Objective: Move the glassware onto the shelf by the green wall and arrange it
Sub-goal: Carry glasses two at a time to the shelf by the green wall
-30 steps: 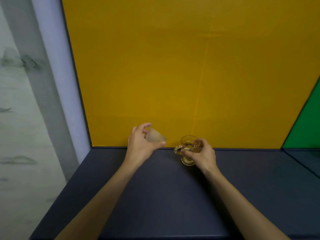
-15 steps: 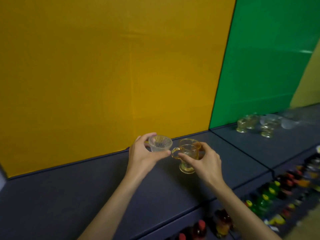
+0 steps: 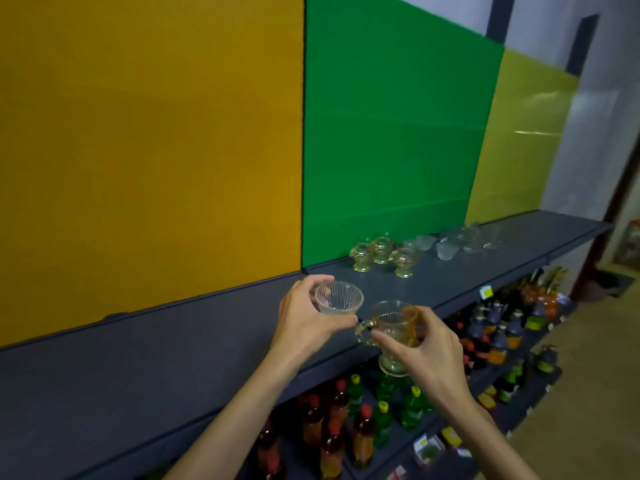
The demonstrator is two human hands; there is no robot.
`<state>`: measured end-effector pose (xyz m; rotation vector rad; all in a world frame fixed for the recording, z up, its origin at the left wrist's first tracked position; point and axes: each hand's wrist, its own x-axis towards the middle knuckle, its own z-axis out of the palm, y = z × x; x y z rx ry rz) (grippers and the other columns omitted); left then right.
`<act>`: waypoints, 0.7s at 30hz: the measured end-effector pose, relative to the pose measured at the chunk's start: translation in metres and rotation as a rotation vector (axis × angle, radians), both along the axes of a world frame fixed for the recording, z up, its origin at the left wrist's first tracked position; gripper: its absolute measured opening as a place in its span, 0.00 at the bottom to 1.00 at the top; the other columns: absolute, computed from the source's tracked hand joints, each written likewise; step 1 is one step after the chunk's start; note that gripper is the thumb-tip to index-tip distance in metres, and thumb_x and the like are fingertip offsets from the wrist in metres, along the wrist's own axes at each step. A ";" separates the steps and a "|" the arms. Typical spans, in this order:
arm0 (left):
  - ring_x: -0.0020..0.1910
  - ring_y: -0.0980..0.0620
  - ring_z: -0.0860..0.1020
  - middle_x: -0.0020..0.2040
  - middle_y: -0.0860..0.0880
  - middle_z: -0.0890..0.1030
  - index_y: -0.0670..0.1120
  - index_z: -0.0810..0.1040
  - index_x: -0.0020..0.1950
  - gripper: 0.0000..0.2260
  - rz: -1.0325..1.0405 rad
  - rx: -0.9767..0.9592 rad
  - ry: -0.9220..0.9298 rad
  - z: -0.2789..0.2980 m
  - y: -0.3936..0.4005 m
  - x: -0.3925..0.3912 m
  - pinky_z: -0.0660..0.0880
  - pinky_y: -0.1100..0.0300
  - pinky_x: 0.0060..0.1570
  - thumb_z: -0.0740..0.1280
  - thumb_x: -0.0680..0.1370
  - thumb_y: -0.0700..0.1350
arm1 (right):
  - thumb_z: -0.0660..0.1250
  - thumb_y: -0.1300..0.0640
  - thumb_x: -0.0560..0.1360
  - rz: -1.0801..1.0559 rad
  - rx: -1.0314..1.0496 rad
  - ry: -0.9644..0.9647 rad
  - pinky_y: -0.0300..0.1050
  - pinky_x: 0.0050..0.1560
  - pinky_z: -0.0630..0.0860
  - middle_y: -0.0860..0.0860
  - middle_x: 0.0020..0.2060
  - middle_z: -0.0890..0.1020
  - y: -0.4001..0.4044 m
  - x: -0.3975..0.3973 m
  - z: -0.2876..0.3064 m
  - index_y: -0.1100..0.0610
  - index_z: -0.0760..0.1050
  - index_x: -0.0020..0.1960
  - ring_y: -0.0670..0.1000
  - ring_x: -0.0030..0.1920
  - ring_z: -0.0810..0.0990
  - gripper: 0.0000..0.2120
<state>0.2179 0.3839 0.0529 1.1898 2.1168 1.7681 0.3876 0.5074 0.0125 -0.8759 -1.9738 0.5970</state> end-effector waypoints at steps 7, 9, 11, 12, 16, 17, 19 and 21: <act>0.54 0.57 0.79 0.56 0.54 0.80 0.56 0.79 0.60 0.32 -0.012 -0.043 0.005 -0.012 0.105 0.080 0.75 0.61 0.51 0.83 0.58 0.49 | 0.73 0.26 0.59 -0.032 0.021 -0.029 0.48 0.45 0.79 0.40 0.44 0.82 0.092 0.102 -0.007 0.43 0.75 0.53 0.44 0.45 0.81 0.30; 0.55 0.56 0.79 0.56 0.54 0.80 0.55 0.78 0.60 0.32 -0.015 -0.057 0.018 -0.014 0.131 0.095 0.74 0.60 0.51 0.84 0.58 0.50 | 0.74 0.27 0.60 -0.053 0.013 -0.020 0.49 0.45 0.79 0.40 0.45 0.82 0.116 0.121 -0.009 0.43 0.75 0.53 0.44 0.46 0.81 0.30; 0.55 0.56 0.79 0.56 0.54 0.80 0.55 0.78 0.60 0.32 -0.016 -0.073 0.020 -0.017 0.157 0.105 0.74 0.61 0.51 0.84 0.57 0.51 | 0.75 0.29 0.59 -0.074 0.002 -0.004 0.48 0.45 0.78 0.40 0.46 0.82 0.139 0.133 -0.011 0.44 0.76 0.53 0.45 0.47 0.81 0.30; 0.55 0.56 0.79 0.56 0.54 0.80 0.56 0.78 0.59 0.33 -0.014 -0.079 0.020 -0.018 0.171 0.109 0.74 0.60 0.52 0.84 0.57 0.53 | 0.75 0.29 0.59 -0.083 -0.003 -0.001 0.47 0.45 0.78 0.40 0.46 0.82 0.151 0.138 -0.013 0.44 0.75 0.54 0.45 0.47 0.81 0.30; 0.55 0.56 0.80 0.56 0.54 0.81 0.54 0.78 0.60 0.35 0.011 -0.077 0.013 -0.023 0.223 0.114 0.78 0.56 0.56 0.85 0.56 0.56 | 0.75 0.28 0.58 -0.099 -0.028 -0.027 0.45 0.45 0.76 0.40 0.46 0.81 0.197 0.147 -0.023 0.43 0.75 0.53 0.46 0.48 0.80 0.30; 0.55 0.56 0.80 0.56 0.54 0.81 0.53 0.78 0.60 0.35 0.018 -0.072 0.009 -0.025 0.237 0.114 0.78 0.56 0.55 0.85 0.56 0.55 | 0.75 0.29 0.58 -0.096 -0.035 -0.027 0.46 0.45 0.76 0.40 0.46 0.81 0.210 0.148 -0.026 0.42 0.75 0.53 0.46 0.48 0.80 0.30; 0.54 0.55 0.80 0.56 0.54 0.81 0.52 0.78 0.60 0.35 0.033 -0.069 0.016 -0.031 0.268 0.114 0.77 0.58 0.53 0.85 0.56 0.55 | 0.75 0.29 0.58 -0.095 -0.048 -0.028 0.47 0.46 0.77 0.40 0.46 0.81 0.238 0.148 -0.033 0.42 0.75 0.53 0.45 0.48 0.80 0.30; 0.54 0.55 0.80 0.56 0.54 0.81 0.51 0.79 0.61 0.35 0.039 -0.081 0.034 -0.035 0.295 0.113 0.77 0.59 0.53 0.85 0.57 0.56 | 0.75 0.28 0.58 -0.100 -0.045 -0.040 0.47 0.47 0.78 0.40 0.46 0.82 0.262 0.147 -0.035 0.43 0.76 0.53 0.45 0.48 0.81 0.31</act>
